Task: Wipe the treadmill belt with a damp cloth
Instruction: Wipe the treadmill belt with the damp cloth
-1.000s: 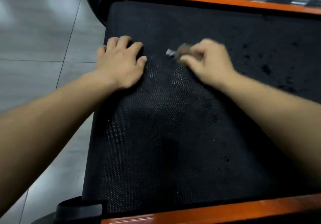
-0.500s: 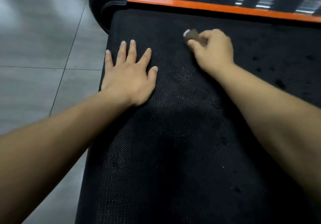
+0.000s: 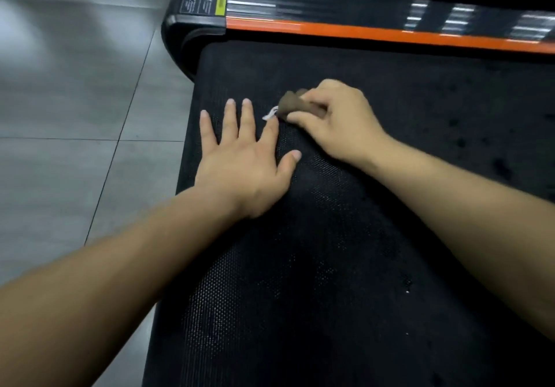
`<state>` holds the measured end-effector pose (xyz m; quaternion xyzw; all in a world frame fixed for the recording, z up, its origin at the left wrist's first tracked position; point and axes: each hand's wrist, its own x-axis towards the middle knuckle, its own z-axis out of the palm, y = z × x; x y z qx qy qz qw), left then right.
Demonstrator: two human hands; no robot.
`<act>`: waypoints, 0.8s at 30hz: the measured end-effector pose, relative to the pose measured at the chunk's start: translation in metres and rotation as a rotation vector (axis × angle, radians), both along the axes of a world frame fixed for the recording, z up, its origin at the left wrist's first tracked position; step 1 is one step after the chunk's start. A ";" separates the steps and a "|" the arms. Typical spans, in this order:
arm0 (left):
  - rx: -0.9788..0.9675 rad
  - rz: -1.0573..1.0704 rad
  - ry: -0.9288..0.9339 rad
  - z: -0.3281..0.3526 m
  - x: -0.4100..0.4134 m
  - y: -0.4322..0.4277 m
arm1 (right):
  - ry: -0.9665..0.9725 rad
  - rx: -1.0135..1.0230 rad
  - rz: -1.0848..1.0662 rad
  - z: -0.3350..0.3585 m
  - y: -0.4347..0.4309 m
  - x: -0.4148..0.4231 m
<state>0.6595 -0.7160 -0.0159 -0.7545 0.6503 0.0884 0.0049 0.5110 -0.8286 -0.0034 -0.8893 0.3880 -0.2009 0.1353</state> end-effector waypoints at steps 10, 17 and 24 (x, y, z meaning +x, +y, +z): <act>-0.033 -0.004 -0.045 -0.003 -0.006 0.001 | 0.038 -0.106 -0.150 0.000 -0.052 0.029; -0.052 0.001 -0.040 -0.005 -0.005 0.001 | 0.032 -0.074 -0.445 0.007 -0.115 0.032; -0.064 -0.002 -0.050 -0.006 -0.005 0.001 | 0.075 -0.075 -0.365 0.008 -0.111 -0.014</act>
